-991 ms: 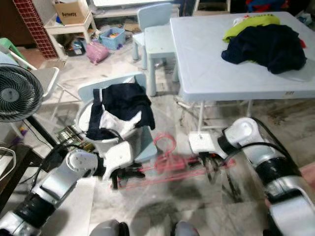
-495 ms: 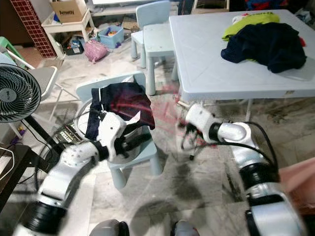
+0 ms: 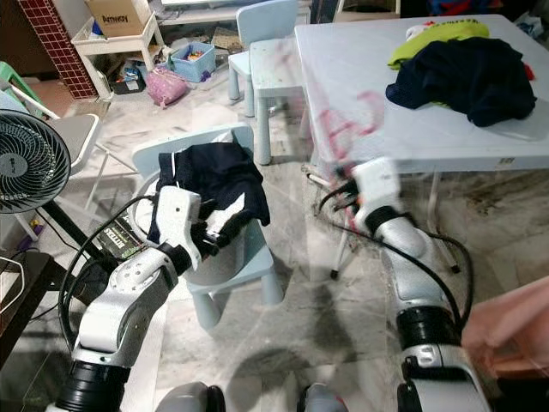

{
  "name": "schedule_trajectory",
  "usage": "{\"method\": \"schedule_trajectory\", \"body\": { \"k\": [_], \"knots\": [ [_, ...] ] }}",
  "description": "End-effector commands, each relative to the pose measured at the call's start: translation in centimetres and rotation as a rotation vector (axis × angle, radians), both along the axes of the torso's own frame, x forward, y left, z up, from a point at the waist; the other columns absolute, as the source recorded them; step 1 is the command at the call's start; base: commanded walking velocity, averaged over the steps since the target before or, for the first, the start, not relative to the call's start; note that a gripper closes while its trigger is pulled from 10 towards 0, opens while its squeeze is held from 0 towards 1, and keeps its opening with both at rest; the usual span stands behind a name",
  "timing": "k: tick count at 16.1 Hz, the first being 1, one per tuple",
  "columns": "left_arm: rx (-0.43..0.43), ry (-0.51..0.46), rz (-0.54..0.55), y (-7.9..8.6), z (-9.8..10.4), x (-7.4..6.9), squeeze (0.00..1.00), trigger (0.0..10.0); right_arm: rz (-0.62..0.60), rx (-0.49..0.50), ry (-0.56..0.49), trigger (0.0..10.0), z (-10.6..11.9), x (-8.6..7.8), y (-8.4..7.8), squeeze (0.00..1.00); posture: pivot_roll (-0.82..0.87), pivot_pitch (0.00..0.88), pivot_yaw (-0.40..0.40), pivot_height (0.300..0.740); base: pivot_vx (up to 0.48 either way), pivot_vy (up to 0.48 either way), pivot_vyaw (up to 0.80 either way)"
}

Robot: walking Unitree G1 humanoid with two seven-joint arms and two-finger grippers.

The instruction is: Hang hanger

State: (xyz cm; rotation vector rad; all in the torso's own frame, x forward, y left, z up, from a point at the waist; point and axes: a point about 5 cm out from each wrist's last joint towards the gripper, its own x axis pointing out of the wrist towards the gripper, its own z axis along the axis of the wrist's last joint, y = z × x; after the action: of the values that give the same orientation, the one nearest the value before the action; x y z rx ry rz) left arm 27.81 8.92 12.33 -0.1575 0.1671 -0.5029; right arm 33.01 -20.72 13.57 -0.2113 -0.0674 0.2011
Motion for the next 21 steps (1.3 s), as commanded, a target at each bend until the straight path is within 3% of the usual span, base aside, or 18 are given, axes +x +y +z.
{"method": "schedule_trajectory", "body": {
  "k": [1, 2, 3, 4, 7, 9, 15, 21],
  "knots": [
    [-0.015, 0.018, 0.061, 0.8, -0.2, 0.1, 1.00, 10.0, -0.102, 0.039, 0.001, 10.0, -0.1, -0.3, -1.0, 0.00, -0.01, 0.032, 0.057, 0.740, 0.000, 0.000, 0.00],
    [-0.017, 0.026, 0.067, 0.8, -0.5, 0.0, 1.00, 10.0, -0.276, 0.046, -0.006, 10.0, -0.3, -0.6, -2.3, 0.00, -0.01, 0.032, 0.057, 0.740, 0.000, 0.000, 0.00],
    [-0.011, 0.023, 0.069, 0.7, -0.6, 0.0, 1.00, 10.0, -0.349, 0.081, -0.004, 10.0, -0.5, -0.8, -2.7, 0.00, -0.01, 0.032, 0.057, 0.740, 0.000, 0.000, 0.00],
    [-0.023, 0.030, 0.091, 0.8, -0.6, 0.1, 0.00, 10.0, -0.317, 0.181, 0.019, 10.0, -1.0, -1.2, -2.2, 0.00, -0.02, 0.032, 0.059, 0.740, 0.000, 0.000, 0.00],
    [-0.033, -0.002, 0.125, 1.4, 0.0, 0.8, 0.00, 10.0, -0.340, 0.135, 0.033, 10.0, -1.6, -2.1, -1.3, 0.00, -0.02, 0.034, 0.065, 0.740, 0.000, 0.000, 0.00],
    [-0.031, -0.014, 0.117, 1.4, 0.3, 0.9, 0.00, 10.0, -0.357, 0.184, 0.053, 10.0, -1.7, -1.9, -1.1, 0.00, -0.02, 0.033, 0.064, 0.740, 0.000, 0.000, -0.40],
    [-0.042, -0.060, 0.040, 0.7, 0.9, 0.8, 0.00, 10.0, -0.459, 0.164, 0.051, 10.0, -1.5, -2.0, -2.5, 0.00, -0.03, 0.030, 0.064, 0.740, 0.000, 0.000, -0.80],
    [-0.052, -0.062, 0.013, 0.6, 0.9, 0.6, 0.00, 10.0, -0.575, 0.069, 0.021, 10.0, -1.5, -2.4, -4.0, 0.00, -0.02, 0.028, 0.061, 0.740, 0.045, 0.000, -0.80]
  ]
}}
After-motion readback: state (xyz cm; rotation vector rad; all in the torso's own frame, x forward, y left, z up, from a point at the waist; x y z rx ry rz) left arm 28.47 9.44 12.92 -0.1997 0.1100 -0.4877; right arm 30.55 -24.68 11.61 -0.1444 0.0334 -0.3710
